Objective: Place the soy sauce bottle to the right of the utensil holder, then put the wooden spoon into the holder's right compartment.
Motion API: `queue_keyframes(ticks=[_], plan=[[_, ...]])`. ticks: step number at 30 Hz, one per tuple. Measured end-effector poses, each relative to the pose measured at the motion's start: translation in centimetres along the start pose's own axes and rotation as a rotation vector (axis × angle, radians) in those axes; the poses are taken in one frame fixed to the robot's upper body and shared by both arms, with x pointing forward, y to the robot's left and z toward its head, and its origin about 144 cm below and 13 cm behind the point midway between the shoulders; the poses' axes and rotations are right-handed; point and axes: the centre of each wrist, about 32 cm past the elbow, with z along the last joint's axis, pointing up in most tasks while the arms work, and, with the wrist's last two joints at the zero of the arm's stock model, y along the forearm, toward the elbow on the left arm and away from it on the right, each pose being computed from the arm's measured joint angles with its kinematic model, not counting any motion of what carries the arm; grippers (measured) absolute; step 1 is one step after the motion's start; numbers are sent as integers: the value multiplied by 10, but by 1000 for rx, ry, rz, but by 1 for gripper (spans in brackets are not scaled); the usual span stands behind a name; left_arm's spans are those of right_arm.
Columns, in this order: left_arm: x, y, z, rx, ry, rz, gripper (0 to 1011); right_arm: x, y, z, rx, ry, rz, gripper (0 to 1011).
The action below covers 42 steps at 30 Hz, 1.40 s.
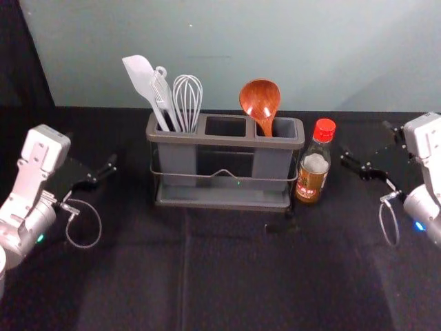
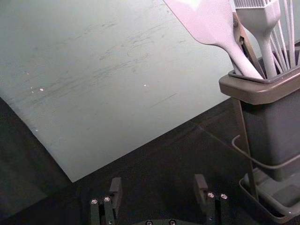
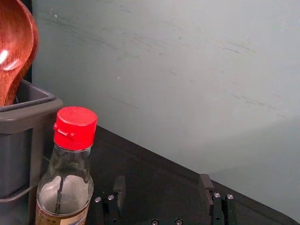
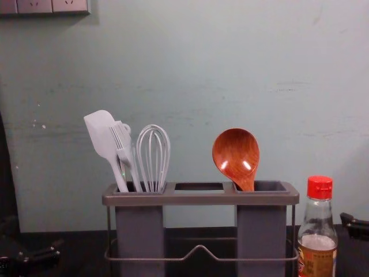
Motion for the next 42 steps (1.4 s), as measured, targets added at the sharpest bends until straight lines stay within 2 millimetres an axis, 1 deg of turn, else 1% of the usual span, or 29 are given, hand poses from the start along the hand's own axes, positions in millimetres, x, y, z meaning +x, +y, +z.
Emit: queue_keyframes(ticks=[8,42], plan=[[0,0,0,0,0,0,1005,-7,-1,-3,27,-48,-39,1003],[0,0,0,0,0,0,1005,-5,-1,-2,23,-35,-31,1003]])
